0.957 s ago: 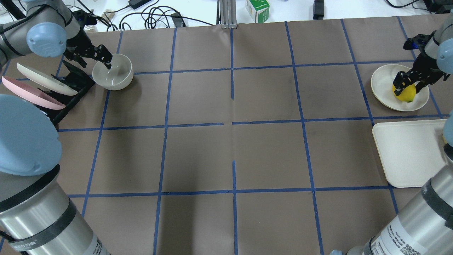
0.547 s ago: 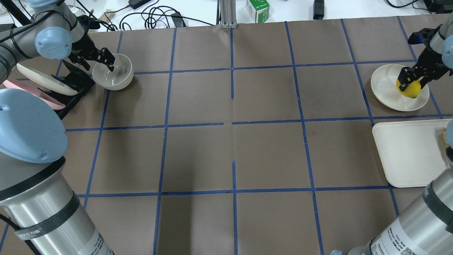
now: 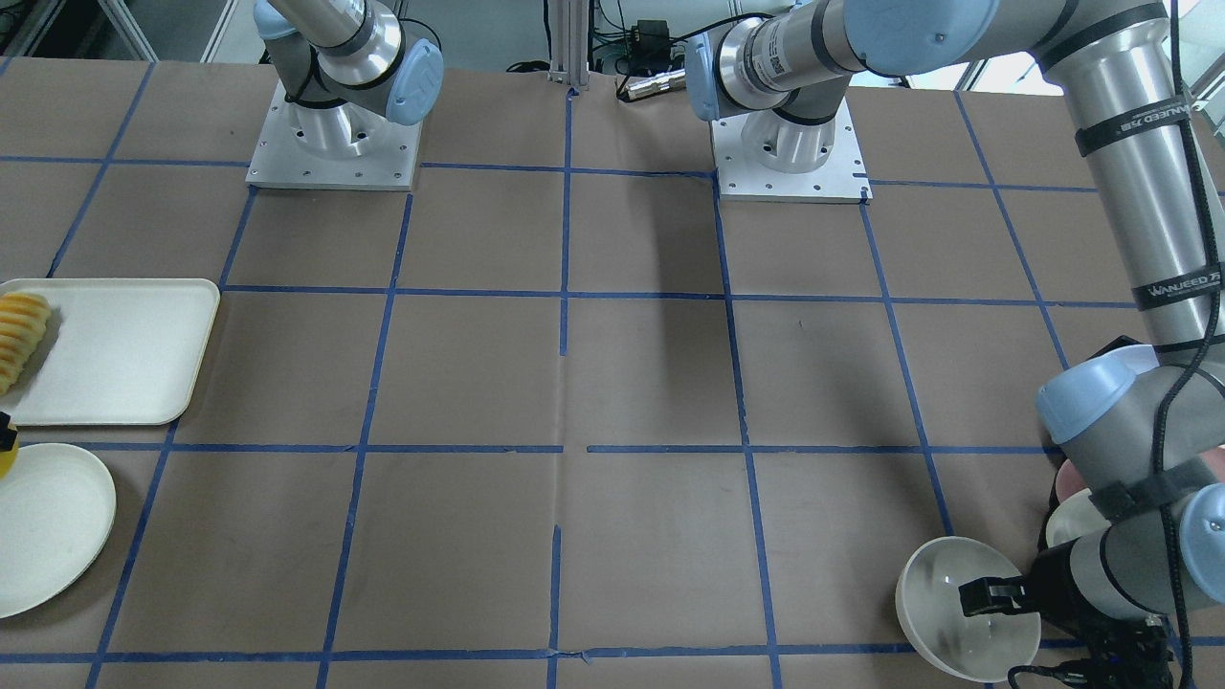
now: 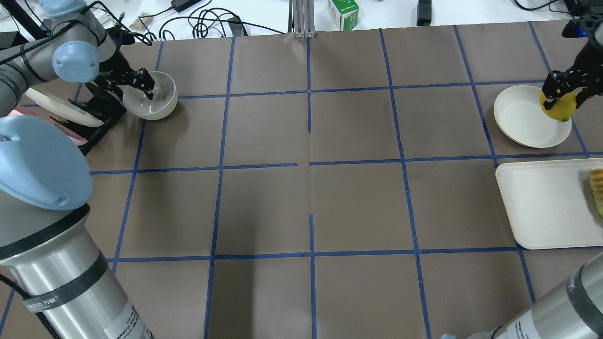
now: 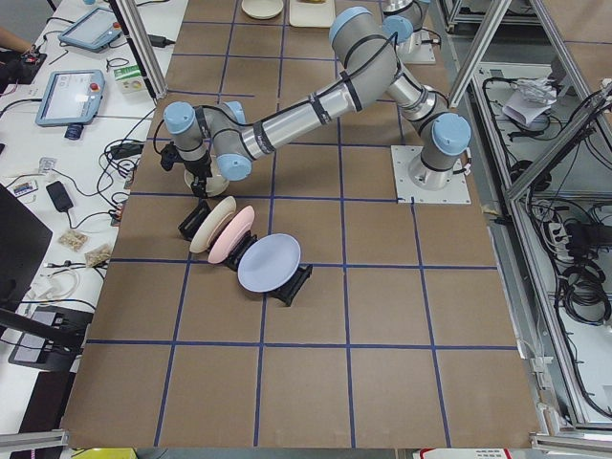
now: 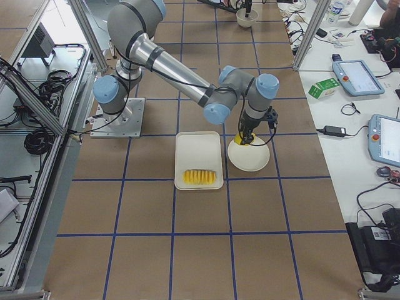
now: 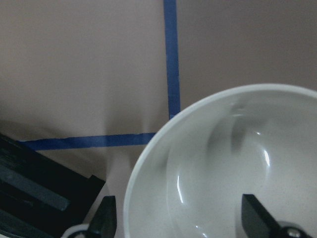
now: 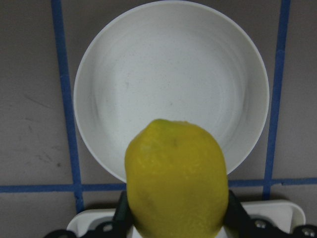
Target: Place bowl and put lemon in it
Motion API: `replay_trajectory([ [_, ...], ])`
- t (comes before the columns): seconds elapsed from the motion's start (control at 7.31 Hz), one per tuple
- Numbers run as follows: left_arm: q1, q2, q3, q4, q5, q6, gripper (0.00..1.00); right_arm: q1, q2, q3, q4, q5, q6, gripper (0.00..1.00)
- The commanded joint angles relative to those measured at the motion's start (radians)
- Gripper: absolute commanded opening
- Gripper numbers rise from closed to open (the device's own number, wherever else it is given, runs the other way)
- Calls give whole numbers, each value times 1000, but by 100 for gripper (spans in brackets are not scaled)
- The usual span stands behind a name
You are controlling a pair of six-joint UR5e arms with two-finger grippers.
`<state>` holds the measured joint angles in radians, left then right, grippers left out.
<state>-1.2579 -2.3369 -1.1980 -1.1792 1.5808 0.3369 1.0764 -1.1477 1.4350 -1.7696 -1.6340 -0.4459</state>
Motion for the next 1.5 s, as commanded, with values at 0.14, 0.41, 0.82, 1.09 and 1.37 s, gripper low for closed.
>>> replay_trajectory([
  [0.14,2,14,0,-11,-8,-2,0,149,-153,-12,212,46,218,0],
  [0.41,0,28,0,-34,-19,-6,0,249,-204,-12,240,46,315,0],
  [0.82,-11,80,1,-136,-24,-28,0,273,-214,-22,233,51,319,0],
  [1.09,-63,152,-32,-270,-199,-27,0,275,-216,-28,237,138,357,0],
  [1.37,-222,229,-147,-237,-205,-173,0,311,-233,-21,243,135,400,0],
])
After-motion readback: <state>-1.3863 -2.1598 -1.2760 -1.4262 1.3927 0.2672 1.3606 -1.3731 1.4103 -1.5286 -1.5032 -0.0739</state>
